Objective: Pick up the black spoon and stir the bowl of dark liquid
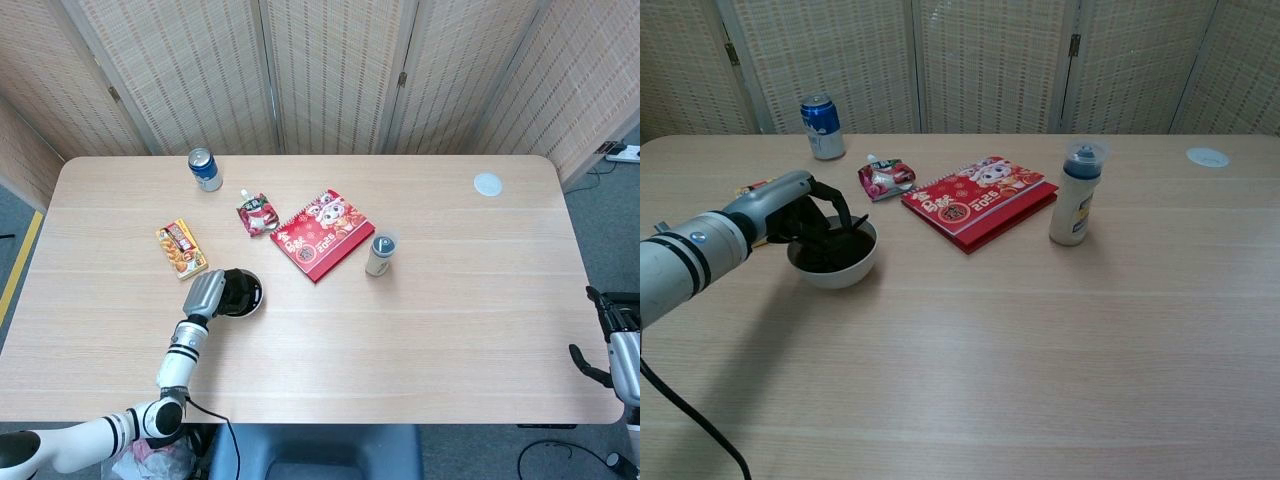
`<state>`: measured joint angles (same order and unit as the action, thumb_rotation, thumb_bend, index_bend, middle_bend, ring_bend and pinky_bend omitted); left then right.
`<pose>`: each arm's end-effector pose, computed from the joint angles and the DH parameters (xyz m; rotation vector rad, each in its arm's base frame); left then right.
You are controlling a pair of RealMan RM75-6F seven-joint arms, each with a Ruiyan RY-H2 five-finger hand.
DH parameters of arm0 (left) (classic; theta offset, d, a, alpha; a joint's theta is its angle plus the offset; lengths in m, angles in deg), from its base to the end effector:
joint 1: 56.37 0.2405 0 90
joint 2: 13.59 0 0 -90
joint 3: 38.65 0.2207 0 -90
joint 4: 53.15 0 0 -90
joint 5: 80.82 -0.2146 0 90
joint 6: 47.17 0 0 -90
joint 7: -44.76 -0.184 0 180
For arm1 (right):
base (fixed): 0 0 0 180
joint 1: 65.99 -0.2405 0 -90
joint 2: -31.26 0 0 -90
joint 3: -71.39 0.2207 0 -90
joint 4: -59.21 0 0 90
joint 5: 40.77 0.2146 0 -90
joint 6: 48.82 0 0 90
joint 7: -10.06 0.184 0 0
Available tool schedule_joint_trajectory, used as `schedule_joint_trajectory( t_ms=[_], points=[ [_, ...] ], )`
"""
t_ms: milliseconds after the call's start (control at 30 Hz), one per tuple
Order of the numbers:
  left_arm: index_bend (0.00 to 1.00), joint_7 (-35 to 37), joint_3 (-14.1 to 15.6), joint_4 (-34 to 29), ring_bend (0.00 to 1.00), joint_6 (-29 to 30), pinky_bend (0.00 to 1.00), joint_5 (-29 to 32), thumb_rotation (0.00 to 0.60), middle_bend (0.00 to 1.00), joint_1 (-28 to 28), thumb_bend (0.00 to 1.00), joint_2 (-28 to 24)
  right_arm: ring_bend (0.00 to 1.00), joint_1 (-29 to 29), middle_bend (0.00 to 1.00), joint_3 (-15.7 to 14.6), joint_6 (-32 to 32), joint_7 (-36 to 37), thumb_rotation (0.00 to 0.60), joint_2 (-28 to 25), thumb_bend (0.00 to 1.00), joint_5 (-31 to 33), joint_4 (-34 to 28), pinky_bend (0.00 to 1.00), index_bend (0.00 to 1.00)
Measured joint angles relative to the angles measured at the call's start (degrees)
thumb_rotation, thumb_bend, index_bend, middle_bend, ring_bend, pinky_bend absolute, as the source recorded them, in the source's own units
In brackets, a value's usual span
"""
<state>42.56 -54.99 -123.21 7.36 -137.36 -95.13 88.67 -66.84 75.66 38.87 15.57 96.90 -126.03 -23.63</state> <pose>-0.1498 0.3730 -0.0686 -1.4627 -1.4312 -1.0744 -0.3212 -0.2038 0.1632 1.2975 -0.8597 0.8624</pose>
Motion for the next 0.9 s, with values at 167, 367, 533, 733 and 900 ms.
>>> schedule_joint_trajectory(
  t_ms=[167, 367, 533, 733, 900],
  points=[
    [0.66, -0.34, 0.24, -1.23, 0.99, -0.11, 1.00, -0.75, 0.600, 1.00, -0.17, 0.48, 0.10, 0.34, 0.10, 0.20, 0.04, 0.16, 0.09, 0.600, -0.02, 0.24, 0.07, 0.06, 0.28, 0.00],
    [0.67, -1.26, -0.97, 0.82, 0.99, -1.44, 1.00, -0.01, 0.600, 1.00, -2.13, 0.48, 1.78, 0.34, 0.29, 0.20, 0.16, 0.45, 0.27, 0.600, -0.09, 0.24, 0.25, 0.09, 0.28, 0.00],
    [0.67, -2.25, -2.31, 4.77, 0.99, -2.57, 1.00, 1.84, 0.600, 1.00, -3.64, 0.48, 3.29, 0.34, 0.38, 0.20, 0.19, 0.50, 0.47, 0.600, -0.02, 0.24, 0.33, 0.30, 0.27, 0.00],
    [0.67, -2.99, -2.79, 4.79, 0.99, -2.16, 1.00, 2.44, 0.600, 1.00, -3.47, 0.48, 2.33, 0.35, 0.05, 0.20, 0.26, 0.08, 0.68, 0.600, 0.16, 0.24, 0.26, 0.68, 0.27, 0.00],
    [0.67, -3.35, -1.92, 1.85, 0.99, -1.59, 1.00, 2.07, 0.600, 1.00, -2.28, 0.48, 0.30, 0.35, -0.27, 0.20, 0.33, -0.13, 0.89, 0.600, 0.36, 0.24, 0.02, 0.98, 0.27, 0.00]
  ],
)
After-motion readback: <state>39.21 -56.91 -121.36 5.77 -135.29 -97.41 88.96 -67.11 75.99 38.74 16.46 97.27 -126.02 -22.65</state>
